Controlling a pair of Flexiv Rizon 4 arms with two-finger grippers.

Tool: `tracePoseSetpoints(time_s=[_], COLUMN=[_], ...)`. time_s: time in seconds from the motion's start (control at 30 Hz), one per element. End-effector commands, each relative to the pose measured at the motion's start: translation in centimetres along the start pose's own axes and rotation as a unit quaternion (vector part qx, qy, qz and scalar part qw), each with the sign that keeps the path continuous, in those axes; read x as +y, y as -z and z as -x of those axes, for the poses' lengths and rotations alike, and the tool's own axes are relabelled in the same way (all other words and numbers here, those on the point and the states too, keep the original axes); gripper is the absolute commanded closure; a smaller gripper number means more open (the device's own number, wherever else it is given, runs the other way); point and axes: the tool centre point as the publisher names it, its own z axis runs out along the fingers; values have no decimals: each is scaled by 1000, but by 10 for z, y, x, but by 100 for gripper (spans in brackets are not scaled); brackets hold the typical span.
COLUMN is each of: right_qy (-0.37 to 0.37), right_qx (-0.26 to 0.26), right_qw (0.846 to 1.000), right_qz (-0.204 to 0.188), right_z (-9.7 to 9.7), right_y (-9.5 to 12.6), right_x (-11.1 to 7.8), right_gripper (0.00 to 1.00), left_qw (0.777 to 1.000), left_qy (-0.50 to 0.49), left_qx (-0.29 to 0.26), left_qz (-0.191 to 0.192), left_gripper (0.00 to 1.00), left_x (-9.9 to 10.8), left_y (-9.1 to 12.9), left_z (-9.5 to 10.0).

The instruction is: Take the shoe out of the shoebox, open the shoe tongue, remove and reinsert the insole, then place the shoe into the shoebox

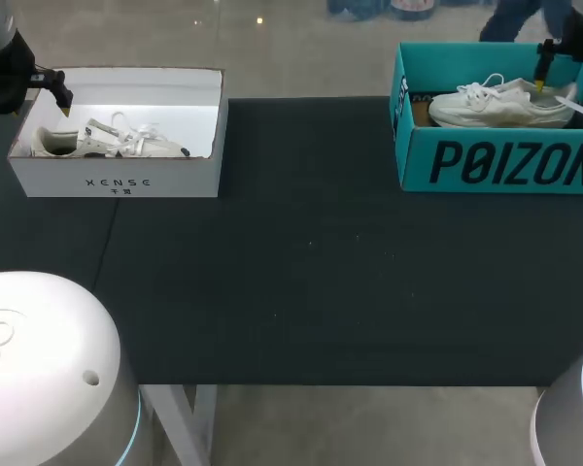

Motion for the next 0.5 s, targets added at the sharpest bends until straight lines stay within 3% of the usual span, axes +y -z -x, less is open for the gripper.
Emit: tracePoseSetpoints(time_s=[0.03, 0.5], right_qy=[1, 3], right_qx=[-1, -6], right_qw=[1000, 1000], right_qz=[4, 5], right_z=[-1, 0], right_y=[2, 4], right_x=[-8, -14], right_gripper=[0, 0], left_qw=[1000, 1000], left_qy=[0, 0], left_qx=[1, 1], left_qz=[1, 1], left_gripper=[0, 0], left_x=[-1, -1], left_y=[0, 0], left_z=[0, 0])
